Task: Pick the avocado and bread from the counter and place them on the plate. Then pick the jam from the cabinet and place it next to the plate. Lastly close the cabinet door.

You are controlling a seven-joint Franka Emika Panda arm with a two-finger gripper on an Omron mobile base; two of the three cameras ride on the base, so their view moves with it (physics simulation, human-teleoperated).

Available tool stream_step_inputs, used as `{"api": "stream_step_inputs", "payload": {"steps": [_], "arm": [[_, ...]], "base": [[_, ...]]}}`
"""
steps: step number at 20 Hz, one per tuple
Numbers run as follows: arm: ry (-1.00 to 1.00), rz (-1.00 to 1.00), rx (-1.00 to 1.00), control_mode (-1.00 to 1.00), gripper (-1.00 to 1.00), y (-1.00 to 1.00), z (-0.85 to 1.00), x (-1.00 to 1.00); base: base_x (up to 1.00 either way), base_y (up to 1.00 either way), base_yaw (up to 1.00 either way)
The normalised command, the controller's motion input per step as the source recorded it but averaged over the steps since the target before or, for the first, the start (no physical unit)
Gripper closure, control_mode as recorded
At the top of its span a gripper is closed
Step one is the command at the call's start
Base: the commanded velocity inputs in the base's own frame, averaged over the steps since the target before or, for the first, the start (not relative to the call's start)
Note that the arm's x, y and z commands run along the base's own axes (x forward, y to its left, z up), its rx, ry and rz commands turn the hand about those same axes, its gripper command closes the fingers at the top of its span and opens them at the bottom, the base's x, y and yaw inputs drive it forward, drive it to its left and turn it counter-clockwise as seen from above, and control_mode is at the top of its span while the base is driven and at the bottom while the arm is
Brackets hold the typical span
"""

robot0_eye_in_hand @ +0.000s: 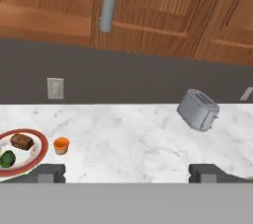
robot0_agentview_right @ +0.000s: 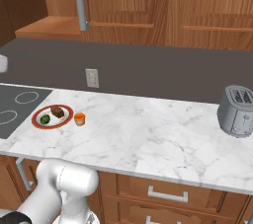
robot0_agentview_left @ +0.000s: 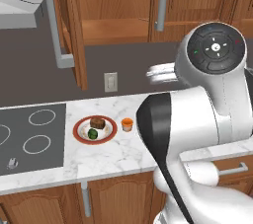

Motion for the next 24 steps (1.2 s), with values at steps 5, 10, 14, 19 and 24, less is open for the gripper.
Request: {"api": "stream_step_inputs", "payload": {"steps": [5, 10, 14, 19, 24], "arm": [[0.08, 0.0, -0.41, -1.0, -1.0, 0.22, -0.1, -0.27], [0.15, 0.0, -0.4, -1.0, -1.0, 0.47, -0.11, -0.12], [0.15, 0.0, -0.37, -1.0, -1.0, 0.58, -0.12, -0.03], [0.11, 0.0, -0.34, -1.0, -1.0, 0.73, -0.08, 0.0], [0.09, 0.0, -0.33, -1.0, -1.0, 0.81, -0.05, 0.0]], "base": [[0.0, 0.0, 0.0], [0.0, 0.0, 0.0], [0.0, 0.0, 0.0], [0.0, 0.0, 0.0], [0.0, 0.0, 0.0]]}}
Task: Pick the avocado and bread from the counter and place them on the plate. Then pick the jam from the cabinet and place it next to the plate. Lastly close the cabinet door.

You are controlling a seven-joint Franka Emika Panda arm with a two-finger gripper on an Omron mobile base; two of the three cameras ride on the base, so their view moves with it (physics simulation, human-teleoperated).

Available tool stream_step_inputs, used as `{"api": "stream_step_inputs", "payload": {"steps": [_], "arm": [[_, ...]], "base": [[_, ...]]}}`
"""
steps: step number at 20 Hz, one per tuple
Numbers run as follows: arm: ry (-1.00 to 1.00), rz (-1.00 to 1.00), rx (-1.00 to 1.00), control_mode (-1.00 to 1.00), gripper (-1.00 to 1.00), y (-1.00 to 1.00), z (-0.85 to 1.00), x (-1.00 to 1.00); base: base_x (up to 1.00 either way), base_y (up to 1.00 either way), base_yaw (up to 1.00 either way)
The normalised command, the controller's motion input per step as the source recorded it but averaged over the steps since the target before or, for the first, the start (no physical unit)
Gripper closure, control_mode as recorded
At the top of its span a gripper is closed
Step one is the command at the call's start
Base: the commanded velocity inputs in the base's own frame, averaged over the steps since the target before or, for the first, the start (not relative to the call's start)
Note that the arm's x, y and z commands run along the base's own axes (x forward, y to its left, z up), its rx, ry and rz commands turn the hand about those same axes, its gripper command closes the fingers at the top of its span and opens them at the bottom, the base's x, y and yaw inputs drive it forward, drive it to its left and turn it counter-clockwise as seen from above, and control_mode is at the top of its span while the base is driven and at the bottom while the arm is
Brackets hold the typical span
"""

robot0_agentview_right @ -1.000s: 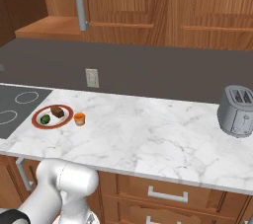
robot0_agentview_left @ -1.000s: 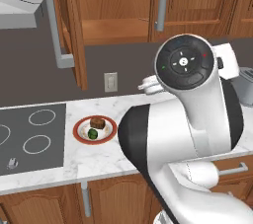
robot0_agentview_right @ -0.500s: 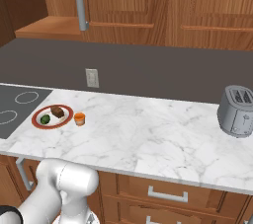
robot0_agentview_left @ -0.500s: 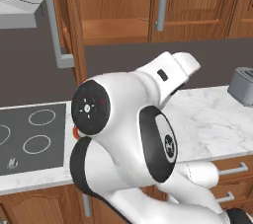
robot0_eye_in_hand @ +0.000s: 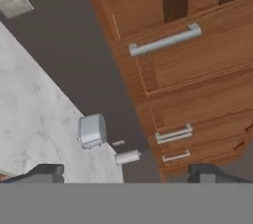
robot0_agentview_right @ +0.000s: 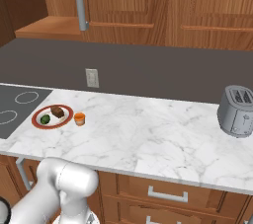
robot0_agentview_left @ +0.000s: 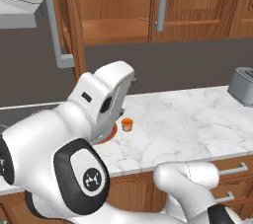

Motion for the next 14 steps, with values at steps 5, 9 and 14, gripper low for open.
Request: {"api": "stream_step_inputs", "payload": {"steps": [5, 9, 14], "arm": [[0.08, -0.02, -0.31, -1.0, -1.0, 0.82, -0.02, 0.0], [0.12, -0.06, -0.3, -1.0, -1.0, 0.83, -0.03, 0.14], [0.18, -0.07, -0.28, -1.0, -1.0, 0.71, -0.13, 0.41]], "base": [[0.0, 0.0, 0.0], [0.0, 0.0, 0.0], [0.0, 0.0, 0.0]]}}
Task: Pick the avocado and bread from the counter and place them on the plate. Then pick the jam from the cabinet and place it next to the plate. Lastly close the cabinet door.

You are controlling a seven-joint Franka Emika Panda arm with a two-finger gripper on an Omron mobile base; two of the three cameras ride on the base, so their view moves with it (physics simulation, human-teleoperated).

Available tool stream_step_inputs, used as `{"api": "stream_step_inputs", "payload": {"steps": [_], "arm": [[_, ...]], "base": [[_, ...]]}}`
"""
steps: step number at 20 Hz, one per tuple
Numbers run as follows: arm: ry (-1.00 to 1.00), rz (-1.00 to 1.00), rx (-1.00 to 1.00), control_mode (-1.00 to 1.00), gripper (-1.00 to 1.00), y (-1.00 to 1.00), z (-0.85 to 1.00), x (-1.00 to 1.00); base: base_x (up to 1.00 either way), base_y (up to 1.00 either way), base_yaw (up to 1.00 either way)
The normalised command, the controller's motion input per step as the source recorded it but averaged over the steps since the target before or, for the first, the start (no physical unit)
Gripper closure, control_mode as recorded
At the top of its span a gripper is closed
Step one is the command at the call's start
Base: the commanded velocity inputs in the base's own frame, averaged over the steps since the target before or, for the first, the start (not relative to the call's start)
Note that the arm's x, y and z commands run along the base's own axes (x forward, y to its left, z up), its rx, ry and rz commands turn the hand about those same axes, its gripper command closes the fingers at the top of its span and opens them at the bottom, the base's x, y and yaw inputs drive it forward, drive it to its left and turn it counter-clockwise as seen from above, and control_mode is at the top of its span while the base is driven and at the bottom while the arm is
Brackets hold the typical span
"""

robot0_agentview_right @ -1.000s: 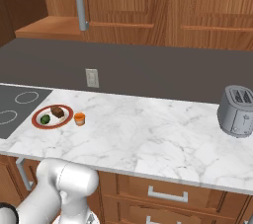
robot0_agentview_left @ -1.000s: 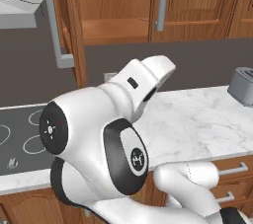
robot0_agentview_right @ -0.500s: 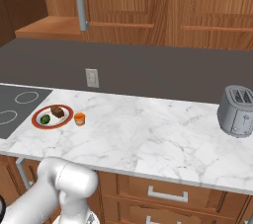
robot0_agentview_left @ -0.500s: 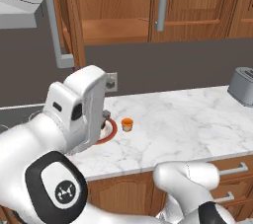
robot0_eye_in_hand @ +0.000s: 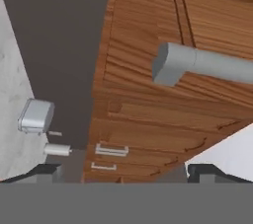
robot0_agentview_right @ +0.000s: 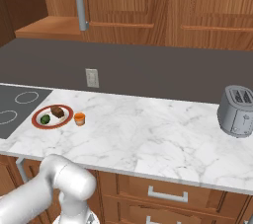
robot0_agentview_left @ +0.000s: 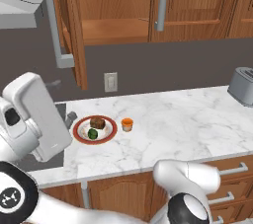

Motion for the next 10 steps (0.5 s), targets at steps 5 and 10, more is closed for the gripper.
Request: {"api": "stream_step_inputs", "payload": {"steps": [5, 10], "arm": [[0.23, -0.03, -0.22, -1.0, -1.0, 0.52, -0.2, 0.61], [0.26, -0.01, -0.15, -1.0, -1.0, 0.44, -0.19, 0.58]], "base": [[0.0, 0.0, 0.0], [0.0, 0.0, 0.0]]}}
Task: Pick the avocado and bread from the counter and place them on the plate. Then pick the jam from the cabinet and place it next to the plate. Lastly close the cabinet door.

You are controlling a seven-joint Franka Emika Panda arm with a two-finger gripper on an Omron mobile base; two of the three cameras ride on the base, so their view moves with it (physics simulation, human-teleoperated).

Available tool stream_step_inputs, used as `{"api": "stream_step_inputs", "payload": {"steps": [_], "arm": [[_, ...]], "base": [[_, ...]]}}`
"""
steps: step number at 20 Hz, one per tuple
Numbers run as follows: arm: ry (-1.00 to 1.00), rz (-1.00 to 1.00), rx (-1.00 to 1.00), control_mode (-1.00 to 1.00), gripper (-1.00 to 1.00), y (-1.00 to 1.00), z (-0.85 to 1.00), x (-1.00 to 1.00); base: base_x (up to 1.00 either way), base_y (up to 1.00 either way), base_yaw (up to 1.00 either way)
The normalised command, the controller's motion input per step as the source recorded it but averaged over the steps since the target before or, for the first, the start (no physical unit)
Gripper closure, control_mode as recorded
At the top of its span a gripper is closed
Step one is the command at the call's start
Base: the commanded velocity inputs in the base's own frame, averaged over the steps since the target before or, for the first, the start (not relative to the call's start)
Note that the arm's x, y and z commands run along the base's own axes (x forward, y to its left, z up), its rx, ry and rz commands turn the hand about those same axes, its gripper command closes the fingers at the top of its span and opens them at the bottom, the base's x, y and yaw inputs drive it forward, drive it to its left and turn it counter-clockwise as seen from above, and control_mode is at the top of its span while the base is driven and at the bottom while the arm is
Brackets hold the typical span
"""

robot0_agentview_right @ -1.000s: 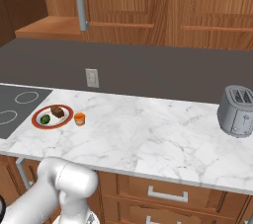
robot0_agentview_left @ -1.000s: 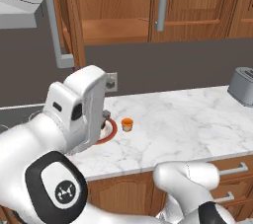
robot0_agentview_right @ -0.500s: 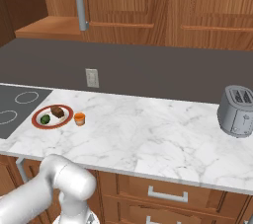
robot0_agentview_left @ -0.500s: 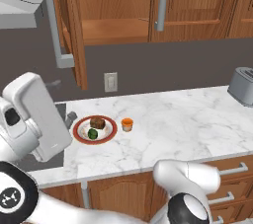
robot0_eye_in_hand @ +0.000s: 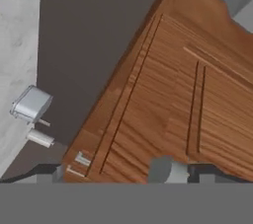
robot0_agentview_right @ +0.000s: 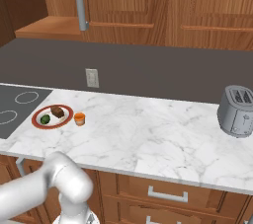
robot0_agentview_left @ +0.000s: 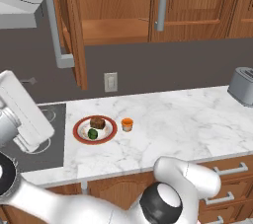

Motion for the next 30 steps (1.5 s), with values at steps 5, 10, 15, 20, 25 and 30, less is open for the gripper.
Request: {"api": "stream_step_inputs", "payload": {"steps": [5, 10, 15, 20, 25, 30], "arm": [[0.2, 0.0, -0.11, -1.0, -1.0, 0.36, -0.07, 0.55], [0.13, 0.0, -0.06, -1.0, -1.0, 0.05, 0.0, 0.6], [0.11, 0.0, -0.03, -1.0, -1.0, 0.0, 0.0, 0.63], [0.03, 0.0, 0.0, -1.0, -1.0, -0.12, 0.02, 0.43], [0.0, -0.03, 0.0, -1.0, -1.0, -0.4, 0.11, 0.26], [0.0, -0.02, 0.0, -1.0, -1.0, -0.64, 0.12, 0.2]], "base": [[0.0, 0.0, 0.0], [0.0, 0.0, 0.0], [0.0, 0.0, 0.0], [0.0, 0.0, 0.0], [0.0, 0.0, 0.0], [0.0, 0.0, 0.0]]}}
